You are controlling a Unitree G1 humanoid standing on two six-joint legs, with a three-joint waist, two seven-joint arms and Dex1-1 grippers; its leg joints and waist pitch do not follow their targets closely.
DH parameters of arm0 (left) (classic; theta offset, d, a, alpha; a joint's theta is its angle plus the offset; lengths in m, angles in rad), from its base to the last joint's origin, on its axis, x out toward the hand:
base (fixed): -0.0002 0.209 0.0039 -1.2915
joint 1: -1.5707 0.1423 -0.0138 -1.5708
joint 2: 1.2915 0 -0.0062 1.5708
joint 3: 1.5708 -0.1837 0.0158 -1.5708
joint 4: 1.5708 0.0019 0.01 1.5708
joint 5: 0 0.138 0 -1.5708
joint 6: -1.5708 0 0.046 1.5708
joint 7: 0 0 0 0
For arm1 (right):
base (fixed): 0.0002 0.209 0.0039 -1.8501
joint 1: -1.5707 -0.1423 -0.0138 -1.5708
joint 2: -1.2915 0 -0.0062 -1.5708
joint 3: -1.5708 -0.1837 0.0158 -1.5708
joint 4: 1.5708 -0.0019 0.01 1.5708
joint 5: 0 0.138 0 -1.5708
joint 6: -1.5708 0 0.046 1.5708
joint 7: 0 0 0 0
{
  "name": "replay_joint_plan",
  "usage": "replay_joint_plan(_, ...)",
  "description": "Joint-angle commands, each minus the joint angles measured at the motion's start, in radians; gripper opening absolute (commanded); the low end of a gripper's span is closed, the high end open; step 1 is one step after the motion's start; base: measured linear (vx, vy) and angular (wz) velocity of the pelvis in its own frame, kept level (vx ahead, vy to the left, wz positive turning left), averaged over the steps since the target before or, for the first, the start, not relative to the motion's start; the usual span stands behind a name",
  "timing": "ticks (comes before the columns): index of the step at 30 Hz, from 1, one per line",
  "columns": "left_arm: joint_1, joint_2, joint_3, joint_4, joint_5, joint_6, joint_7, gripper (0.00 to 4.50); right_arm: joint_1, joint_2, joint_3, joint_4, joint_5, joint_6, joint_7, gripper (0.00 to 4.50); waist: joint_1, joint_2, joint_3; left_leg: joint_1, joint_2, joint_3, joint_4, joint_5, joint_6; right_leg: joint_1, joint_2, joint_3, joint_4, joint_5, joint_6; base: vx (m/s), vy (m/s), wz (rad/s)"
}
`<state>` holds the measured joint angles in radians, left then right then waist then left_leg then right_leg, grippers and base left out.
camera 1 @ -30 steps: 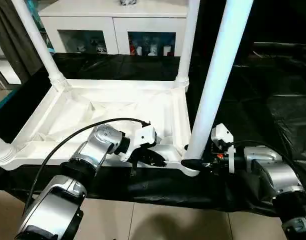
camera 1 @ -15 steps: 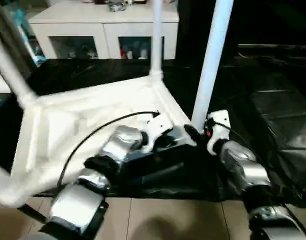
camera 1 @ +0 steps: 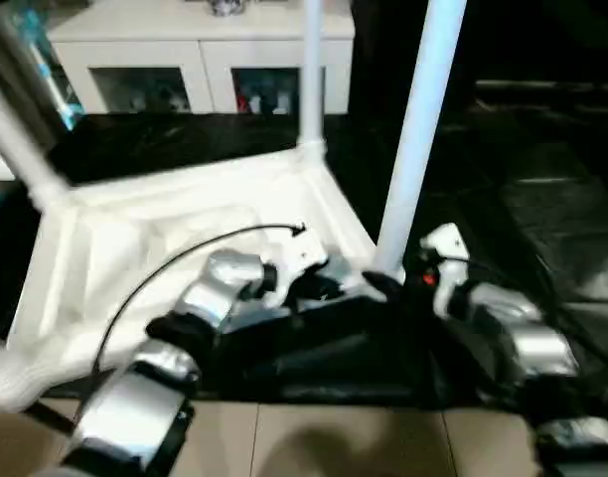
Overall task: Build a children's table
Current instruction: Rotate leg to tighten
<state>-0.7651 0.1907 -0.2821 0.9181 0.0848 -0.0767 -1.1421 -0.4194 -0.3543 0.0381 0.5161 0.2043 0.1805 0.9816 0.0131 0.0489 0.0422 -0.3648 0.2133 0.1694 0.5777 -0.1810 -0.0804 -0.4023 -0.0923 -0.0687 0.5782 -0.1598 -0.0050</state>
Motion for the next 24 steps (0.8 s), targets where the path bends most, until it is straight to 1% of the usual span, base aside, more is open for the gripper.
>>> replay_joint_plan(1,0.011,0.001,-0.041,-0.019,0.012,-0.012,-0.071,0.0,0.019,0.002,0.07,-0.032,0.014,0.021,0.1,3.67,0.011,-0.01,-0.07,-0.006,0.01,0.01,-0.053,-0.142,0.148,0.064,-0.036,0.024,-0.046,-0.064,-0.298,0.0,0.0,0.0)
replay_joint_plan(2,0.014,0.011,-0.045,-0.025,0.012,-0.008,-0.091,0.0,0.024,-0.013,0.071,-0.042,0.014,0.022,0.121,3.67,0.016,-0.009,-0.07,-0.001,0.012,0.011,-0.053,-0.152,0.144,0.061,-0.037,0.025,-0.047,-0.067,-0.302,0.0,0.0,0.0)
replay_joint_plan(3,0.019,0.028,-0.055,-0.034,0.015,-0.005,-0.127,0.0,0.03,-0.037,0.076,-0.053,0.016,0.026,0.158,3.67,0.018,-0.009,-0.069,0.0,0.012,0.012,-0.053,-0.157,0.142,0.06,-0.037,0.025,-0.047,-0.072,-0.303,0.0,0.0,0.0)
replay_joint_plan(4,0.023,0.04,-0.061,-0.04,0.017,-0.003,-0.151,0.0,0.035,-0.054,0.08,-0.06,0.017,0.028,0.183,3.67,0.022,-0.007,-0.068,0.003,0.013,0.014,-0.054,-0.168,0.135,0.059,-0.036,0.027,-0.048,-0.086,-0.302,0.0,0.0,0.0)
replay_joint_plan(5,0.029,0.053,-0.068,-0.05,0.017,0.002,-0.178,0.0,0.039,-0.07,0.085,-0.069,0.02,0.03,0.206,3.67,0.026,-0.008,-0.067,0.004,0.014,0.014,-0.056,-0.18,0.126,0.061,-0.036,0.027,-0.049,-0.1,-0.301,0.0,0.0,0.0)
replay_joint_plan(6,0.034,0.062,-0.073,-0.06,0.016,0.006,-0.197,0.0,0.041,-0.08,0.086,-0.078,0.025,0.036,0.219,3.67,0.027,-0.008,-0.066,0.004,0.014,0.014,-0.057,-0.185,0.122,0.06,-0.036,0.027,-0.05,-0.109,-0.299,0.0,0.0,0.0)
replay_joint_plan(7,0.039,0.07,-0.076,-0.07,0.013,0.01,-0.211,0.0,0.042,-0.088,0.084,-0.087,0.03,0.043,0.229,3.42,0.027,-0.007,-0.065,0.006,0.014,0.015,-0.059,-0.199,0.113,0.058,-0.035,0.028,-0.051,-0.124,-0.296,0.0,0.0,0.0)
replay_joint_plan(9,0.048,0.086,-0.084,-0.091,0.009,0.019,-0.241,0.0,0.038,-0.095,0.079,-0.096,0.041,0.056,0.241,3.35,0.028,-0.008,-0.063,0.006,0.014,0.015,-0.06,-0.218,0.1,0.058,-0.037,0.028,-0.053,-0.151,-0.29,0.0,0.0,0.0)
replay_joint_plan(10,0.049,0.088,-0.086,-0.095,0.007,0.023,-0.251,0.0,0.035,-0.095,0.079,-0.095,0.043,0.057,0.244,3.3,0.028,-0.006,-0.063,0.006,0.013,0.014,-0.061,-0.218,0.094,0.058,-0.037,0.028,-0.055,-0.169,-0.284,0.0,0.0,0.0)
replay_joint_plan(11,0.05,0.089,-0.087,-0.097,0.007,0.025,-0.255,0.0,0.034,-0.094,0.078,-0.094,0.044,0.057,0.246,3.16,0.028,-0.007,-0.063,0.007,0.013,0.015,-0.061,-0.22,0.088,0.056,-0.037,0.029,-0.057,-0.184,-0.279,0.0,0.0,0.0)
replay_joint_plan(13,0.053,0.093,-0.087,-0.107,0.005,0.033,-0.267,0.0,0.032,-0.094,0.079,-0.096,0.041,0.058,0.255,2.91,0.03,-0.007,-0.064,0.008,0.013,0.015,-0.06,-0.218,0.082,0.056,-0.037,0.029,-0.056,-0.181,-0.279,0.0,0.0,0.0)
replay_joint_plan(14,0.053,0.092,-0.086,-0.109,0.006,0.033,-0.266,0.0,0.032,-0.093,0.081,-0.097,0.041,0.061,0.26,2.91,0.029,-0.011,-0.064,0.006,0.013,0.015,-0.06,-0.211,0.082,0.058,-0.036,0.029,-0.055,-0.17,-0.28,0.0,0.0,0.0)
replay_joint_plan(16,0.054,0.093,-0.084,-0.115,0.006,0.028,-0.257,0.0,0.034,-0.091,0.094,-0.106,0.051,0.08,0.272,2.73,0.03,-0.01,-0.065,0.004,0.012,0.014,-0.059,-0.193,0.086,0.06,-0.037,0.028,-0.052,-0.157,-0.278,0.0,0.0,0.0)
replay_joint_plan(17,0.054,0.091,-0.083,-0.115,0.005,0.029,-0.252,0.0,0.035,-0.09,0.097,-0.108,0.051,0.081,0.273,2.73,0.03,-0.011,-0.066,0.003,0.013,0.014,-0.059,-0.184,0.089,0.059,-0.036,0.028,-0.051,-0.15,-0.278,0.0,0.0,0.0)
replay_joint_plan(18,0.054,0.09,-0.081,-0.115,0.004,0.031,-0.249,0.0,0.036,-0.089,0.099,-0.11,0.051,0.079,0.272,2.62,0.03,-0.011,-0.066,0.003,0.012,0.014,-0.058,-0.181,0.091,0.06,-0.037,0.028,-0.051,-0.149,-0.277,0.0,0.0,0.0)
replay_joint_plan(22,0.052,0.079,-0.07,-0.116,0.004,0.04,-0.21,0.0,0.05,-0.074,0.098,-0.118,0.045,0.076,0.243,2.56,0.03,-0.01,-0.066,0.003,0.012,0.014,-0.058,-0.173,0.093,0.059,-0.036,0.028,-0.051,-0.145,-0.276,0.0,0.0,0.0)
replay_joint_plan(23,0.028,0.044,-0.045,-0.074,0.013,0.039,-0.097,0.0,0.056,-0.036,0.075,-0.093,0.028,0.077,0.14,2.54,0.029,-0.013,-0.064,0.003,0.012,0.016,-0.058,-0.183,0.09,0.056,-0.037,0.028,-0.054,-0.171,-0.271,0.0,0.0,0.0)
replay_joint_plan(24,0.024,0.039,-0.041,-0.067,0.014,0.039,-0.08,0.0,0.056,-0.029,0.071,-0.086,0.023,0.078,0.119,2.54,0.03,-0.012,-0.062,0.005,0.011,0.016,-0.059,-0.196,0.085,0.054,-0.037,0.028,-0.058,-0.193,-0.266,0.0,0.0,0.0)
